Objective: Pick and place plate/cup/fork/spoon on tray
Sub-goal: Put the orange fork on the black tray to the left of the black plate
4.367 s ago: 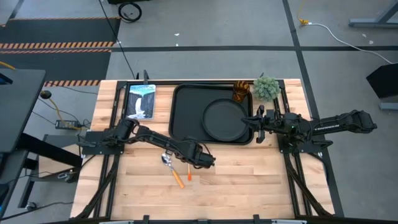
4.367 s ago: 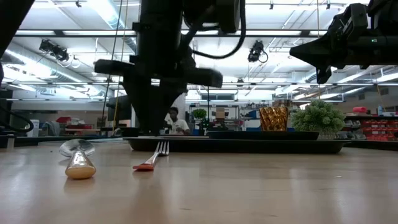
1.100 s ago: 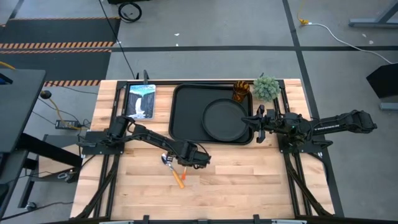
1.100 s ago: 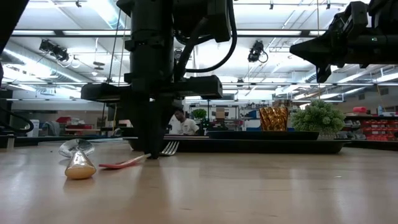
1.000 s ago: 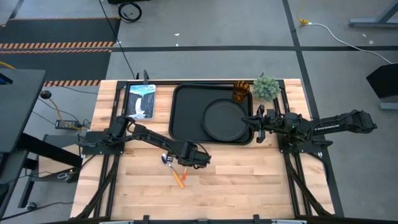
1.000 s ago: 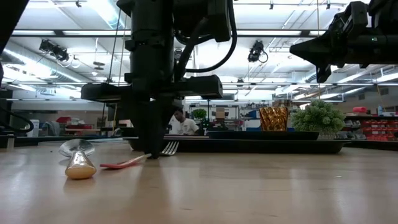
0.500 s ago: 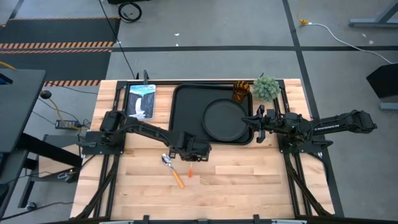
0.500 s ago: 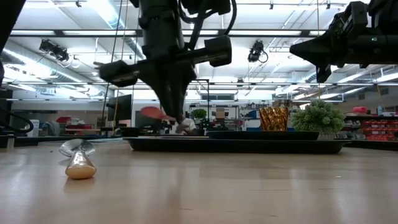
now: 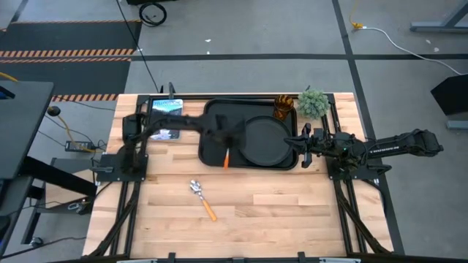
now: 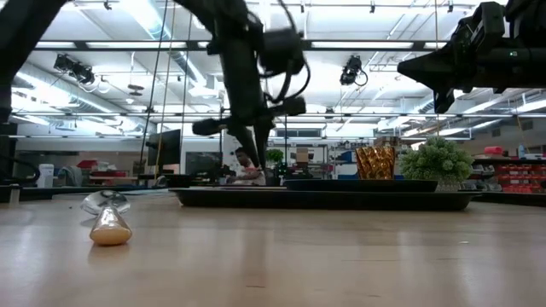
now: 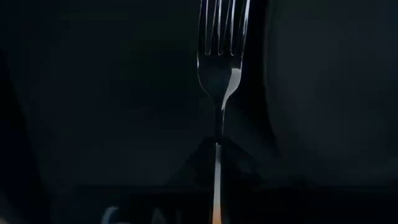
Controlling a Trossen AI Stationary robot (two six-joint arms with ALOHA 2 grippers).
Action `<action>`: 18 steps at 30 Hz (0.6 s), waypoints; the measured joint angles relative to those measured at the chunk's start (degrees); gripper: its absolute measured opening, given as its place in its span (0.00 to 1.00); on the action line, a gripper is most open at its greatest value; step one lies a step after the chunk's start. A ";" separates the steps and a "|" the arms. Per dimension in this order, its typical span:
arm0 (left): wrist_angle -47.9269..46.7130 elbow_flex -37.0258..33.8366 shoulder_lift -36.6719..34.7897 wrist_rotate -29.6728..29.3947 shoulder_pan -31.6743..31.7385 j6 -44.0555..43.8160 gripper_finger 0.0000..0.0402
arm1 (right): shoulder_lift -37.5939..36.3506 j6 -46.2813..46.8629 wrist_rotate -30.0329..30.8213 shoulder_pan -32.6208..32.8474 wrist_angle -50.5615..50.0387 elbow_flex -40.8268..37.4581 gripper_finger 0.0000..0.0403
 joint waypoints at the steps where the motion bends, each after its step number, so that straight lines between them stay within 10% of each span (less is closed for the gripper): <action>1: 1.18 0.00 0.48 0.47 1.61 1.16 0.04 | 0.00 0.00 0.00 0.00 0.00 0.00 0.06; 18: 6.62 -0.13 7.39 1.81 7.31 8.11 0.16 | 0.00 0.02 0.01 0.00 -0.02 0.00 0.06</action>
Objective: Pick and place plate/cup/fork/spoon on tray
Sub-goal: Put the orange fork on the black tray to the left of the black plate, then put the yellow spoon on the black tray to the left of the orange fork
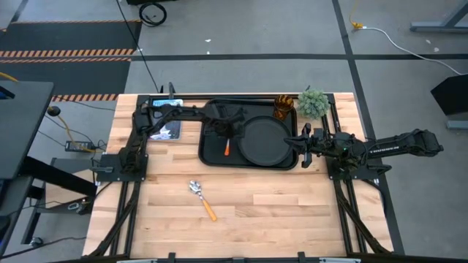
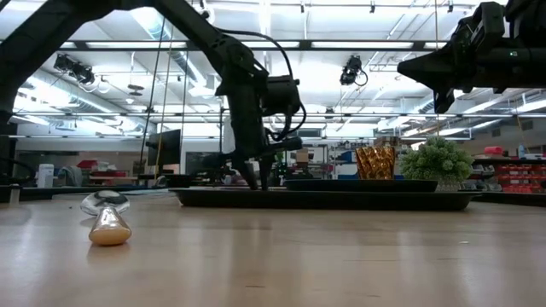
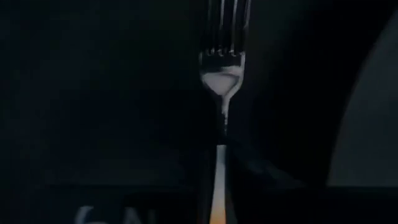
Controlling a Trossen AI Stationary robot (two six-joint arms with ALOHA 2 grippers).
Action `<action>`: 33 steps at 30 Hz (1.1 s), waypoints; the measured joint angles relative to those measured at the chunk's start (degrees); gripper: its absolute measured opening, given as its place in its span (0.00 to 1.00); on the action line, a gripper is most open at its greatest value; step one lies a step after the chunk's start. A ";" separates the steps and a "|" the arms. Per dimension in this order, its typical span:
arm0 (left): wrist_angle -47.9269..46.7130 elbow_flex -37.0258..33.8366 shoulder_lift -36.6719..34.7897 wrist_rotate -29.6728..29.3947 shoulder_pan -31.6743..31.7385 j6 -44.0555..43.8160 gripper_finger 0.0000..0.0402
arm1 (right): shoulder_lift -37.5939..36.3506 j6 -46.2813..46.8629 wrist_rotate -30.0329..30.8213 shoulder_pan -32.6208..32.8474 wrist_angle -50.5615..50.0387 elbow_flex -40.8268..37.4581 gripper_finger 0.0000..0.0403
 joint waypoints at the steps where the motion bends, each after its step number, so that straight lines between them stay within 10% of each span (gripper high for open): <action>1: -0.07 0.04 -0.08 -0.11 -0.19 0.97 0.19 | 0.00 -0.02 0.00 -0.02 0.00 0.01 0.06; 12: -19.00 3.17 -8.31 5.52 -8.44 0.56 0.33 | 0.00 -0.01 0.00 -0.02 0.02 0.00 0.06; 33: -19.92 -1.92 -8.28 2.59 -35.68 -32.70 0.02 | 0.00 0.00 0.00 -0.02 0.02 0.01 0.06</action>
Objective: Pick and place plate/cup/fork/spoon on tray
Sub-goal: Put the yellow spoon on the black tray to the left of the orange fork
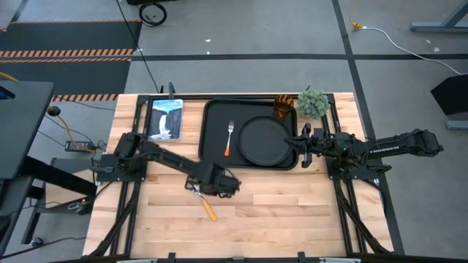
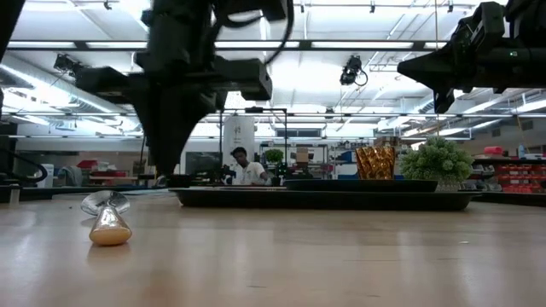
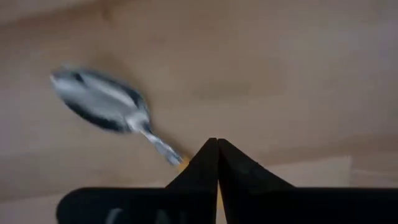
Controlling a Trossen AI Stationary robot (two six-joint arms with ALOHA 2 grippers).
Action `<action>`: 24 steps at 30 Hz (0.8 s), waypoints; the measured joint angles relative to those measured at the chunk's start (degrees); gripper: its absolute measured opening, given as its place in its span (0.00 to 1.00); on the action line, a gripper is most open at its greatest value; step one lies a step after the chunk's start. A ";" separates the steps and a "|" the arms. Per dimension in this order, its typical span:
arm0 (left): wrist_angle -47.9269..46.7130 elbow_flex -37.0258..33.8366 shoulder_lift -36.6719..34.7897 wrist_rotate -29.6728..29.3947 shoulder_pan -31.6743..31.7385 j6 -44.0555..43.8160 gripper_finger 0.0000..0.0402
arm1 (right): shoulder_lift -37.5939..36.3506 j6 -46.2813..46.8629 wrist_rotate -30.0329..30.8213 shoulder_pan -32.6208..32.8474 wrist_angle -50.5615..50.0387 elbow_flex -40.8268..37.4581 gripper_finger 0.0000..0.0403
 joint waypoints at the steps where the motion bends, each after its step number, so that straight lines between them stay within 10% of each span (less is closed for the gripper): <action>1: 0.67 0.00 0.00 -0.50 -0.87 -1.66 0.02 | 0.00 -0.01 0.00 0.01 0.00 -0.01 0.06; 13: 2.59 0.00 0.46 -8.41 -10.18 -27.65 0.03 | 0.00 0.00 0.00 0.01 0.00 -0.01 0.06; 24: 2.12 0.00 1.25 -10.54 -13.27 -38.31 0.32 | -0.01 -0.02 0.00 0.00 0.03 -0.01 0.06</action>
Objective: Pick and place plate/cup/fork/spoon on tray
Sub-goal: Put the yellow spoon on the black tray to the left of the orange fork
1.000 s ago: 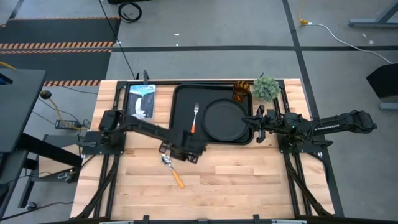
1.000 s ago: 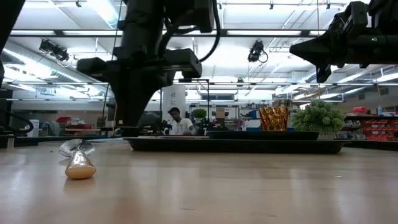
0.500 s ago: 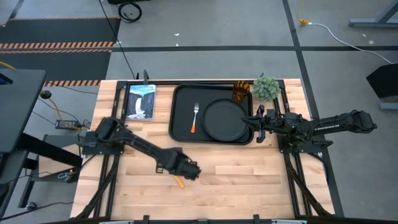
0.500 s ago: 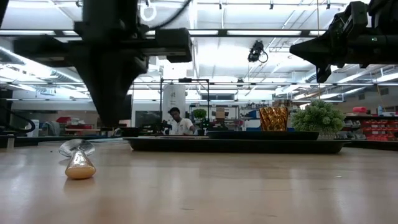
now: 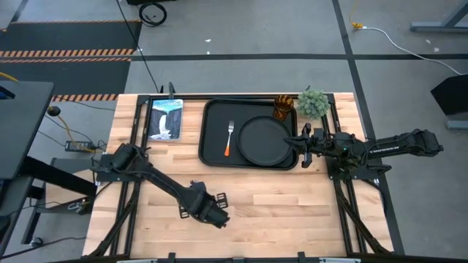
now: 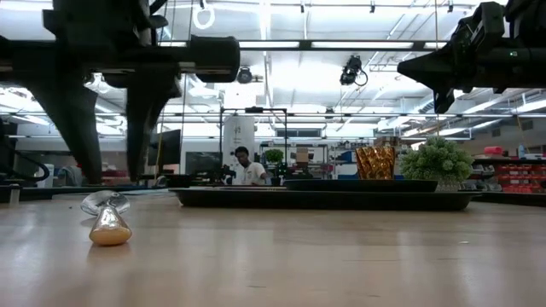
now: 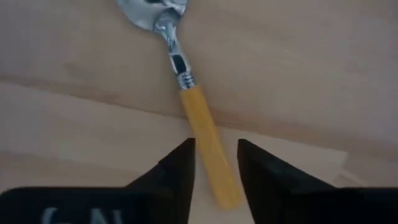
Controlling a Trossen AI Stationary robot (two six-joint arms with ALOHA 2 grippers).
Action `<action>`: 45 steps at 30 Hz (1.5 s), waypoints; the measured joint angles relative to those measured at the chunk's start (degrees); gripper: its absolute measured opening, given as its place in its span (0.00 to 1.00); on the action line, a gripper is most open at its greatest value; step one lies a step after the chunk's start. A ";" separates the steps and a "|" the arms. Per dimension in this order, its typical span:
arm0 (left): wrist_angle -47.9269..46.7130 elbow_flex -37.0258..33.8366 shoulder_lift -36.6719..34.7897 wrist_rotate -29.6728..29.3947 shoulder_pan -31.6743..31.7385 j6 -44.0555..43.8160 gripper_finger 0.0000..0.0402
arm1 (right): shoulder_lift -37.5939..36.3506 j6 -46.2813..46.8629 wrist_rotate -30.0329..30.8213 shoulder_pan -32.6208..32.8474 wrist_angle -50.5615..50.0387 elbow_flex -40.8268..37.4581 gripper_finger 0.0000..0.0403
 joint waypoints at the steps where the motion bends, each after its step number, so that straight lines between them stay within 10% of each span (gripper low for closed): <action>1: -0.11 0.00 0.01 -0.04 0.01 -0.16 0.34 | 0.01 0.00 0.00 0.02 -0.03 -0.01 0.06; 45: -6.07 0.00 4.08 6.09 1.00 10.25 0.26 | 0.01 0.01 0.00 0.01 -0.04 -0.01 0.06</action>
